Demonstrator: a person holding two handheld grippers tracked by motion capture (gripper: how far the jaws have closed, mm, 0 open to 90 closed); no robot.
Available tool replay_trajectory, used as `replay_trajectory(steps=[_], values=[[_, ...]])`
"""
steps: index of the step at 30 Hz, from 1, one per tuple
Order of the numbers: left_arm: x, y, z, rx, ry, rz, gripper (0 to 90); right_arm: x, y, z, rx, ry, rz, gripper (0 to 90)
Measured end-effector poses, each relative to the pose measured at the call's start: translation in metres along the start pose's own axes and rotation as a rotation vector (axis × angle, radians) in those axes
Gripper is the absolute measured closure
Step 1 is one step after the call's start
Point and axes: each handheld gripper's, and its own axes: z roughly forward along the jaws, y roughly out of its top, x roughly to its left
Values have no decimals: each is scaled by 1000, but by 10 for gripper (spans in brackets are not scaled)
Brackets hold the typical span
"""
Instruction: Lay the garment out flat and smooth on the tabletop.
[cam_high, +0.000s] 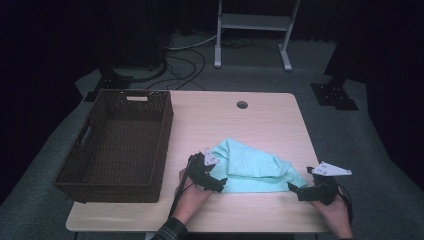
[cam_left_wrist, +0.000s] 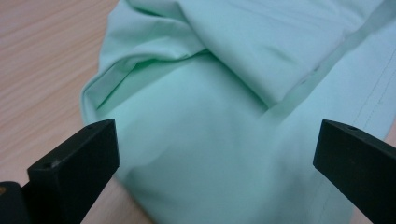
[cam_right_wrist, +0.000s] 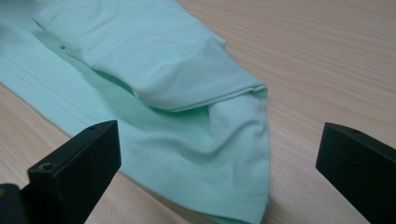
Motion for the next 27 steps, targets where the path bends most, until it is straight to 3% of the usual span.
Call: replay_trajectory(steps=[3,10,19,27], values=[[-1,2,12,46,-17,13,0,0,0,0,-4,4,0,0],[0,5,17,65,-38,18,0,-1,-1,-2,-12,6,0,0],[-4,-13,1,33,-54,26,0,3,1,-8,-27,9,-3,0],[-5,-28,-14,27,-66,40,0,16,5,-7,-27,35,-33,0]])
